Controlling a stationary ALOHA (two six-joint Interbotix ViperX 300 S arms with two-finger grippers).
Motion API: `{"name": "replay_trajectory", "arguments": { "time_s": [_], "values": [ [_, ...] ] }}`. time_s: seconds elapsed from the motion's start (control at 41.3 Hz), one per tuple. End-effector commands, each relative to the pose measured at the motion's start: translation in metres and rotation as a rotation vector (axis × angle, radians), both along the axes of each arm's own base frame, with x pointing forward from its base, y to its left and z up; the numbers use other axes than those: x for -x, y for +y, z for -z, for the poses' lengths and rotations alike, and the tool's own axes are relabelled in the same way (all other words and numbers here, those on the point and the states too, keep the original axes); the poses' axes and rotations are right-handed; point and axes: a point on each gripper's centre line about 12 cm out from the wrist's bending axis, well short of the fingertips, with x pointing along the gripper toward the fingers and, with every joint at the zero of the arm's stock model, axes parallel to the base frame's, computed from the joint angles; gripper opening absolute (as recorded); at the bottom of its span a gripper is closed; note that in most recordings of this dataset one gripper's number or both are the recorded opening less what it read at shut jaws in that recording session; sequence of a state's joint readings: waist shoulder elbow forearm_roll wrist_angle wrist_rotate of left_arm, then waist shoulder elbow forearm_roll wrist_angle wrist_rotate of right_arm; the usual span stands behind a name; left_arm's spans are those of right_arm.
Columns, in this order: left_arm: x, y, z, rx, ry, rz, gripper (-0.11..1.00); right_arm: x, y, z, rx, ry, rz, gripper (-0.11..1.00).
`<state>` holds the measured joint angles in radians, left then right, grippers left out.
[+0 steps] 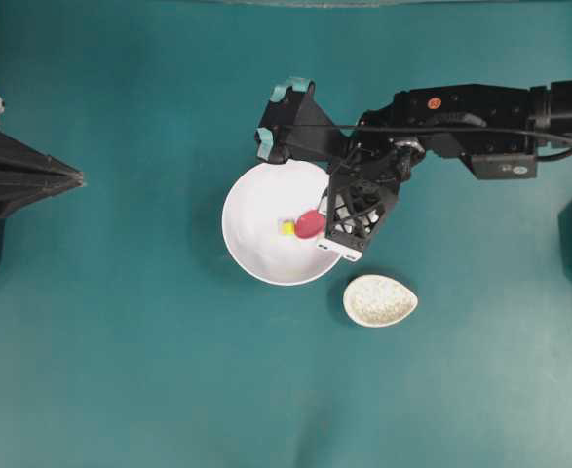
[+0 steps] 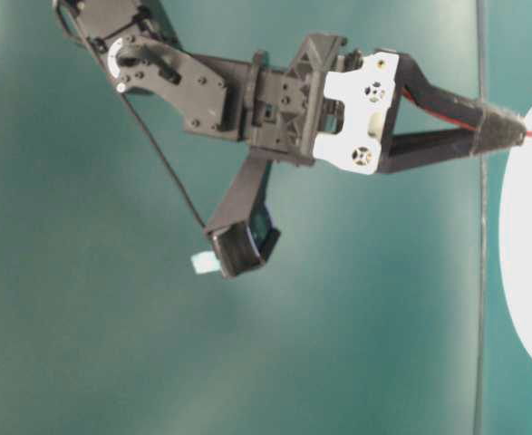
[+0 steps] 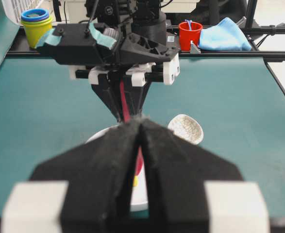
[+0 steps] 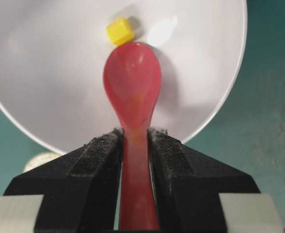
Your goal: Scoop the yellow hexagonal prism block from the bowl with a spoon using the right arm.
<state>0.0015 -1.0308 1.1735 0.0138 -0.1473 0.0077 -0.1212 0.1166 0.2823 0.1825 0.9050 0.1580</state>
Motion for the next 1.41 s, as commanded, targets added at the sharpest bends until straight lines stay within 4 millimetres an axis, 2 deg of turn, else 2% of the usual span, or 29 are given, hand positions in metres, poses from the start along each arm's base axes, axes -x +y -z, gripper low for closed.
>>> {"name": "replay_trajectory", "arguments": {
  "time_s": [0.0,0.63,1.115,1.381],
  "values": [
    [-0.002,0.0,-0.012,-0.003,-0.028,0.0,0.06,-0.007,-0.002,-0.014,0.013,-0.065,0.002,0.24],
    [-0.002,0.0,-0.012,-0.003,-0.029,0.0,0.06,-0.029,-0.007,-0.009,0.05,-0.195,0.004,0.24],
    [-0.002,0.0,-0.012,-0.003,-0.029,-0.001,0.06,-0.043,-0.012,-0.018,0.112,-0.34,0.004,0.24],
    [-0.002,0.0,-0.013,-0.002,-0.031,-0.001,0.06,-0.047,-0.014,-0.03,0.121,-0.394,0.011,0.24]
  ]
}}
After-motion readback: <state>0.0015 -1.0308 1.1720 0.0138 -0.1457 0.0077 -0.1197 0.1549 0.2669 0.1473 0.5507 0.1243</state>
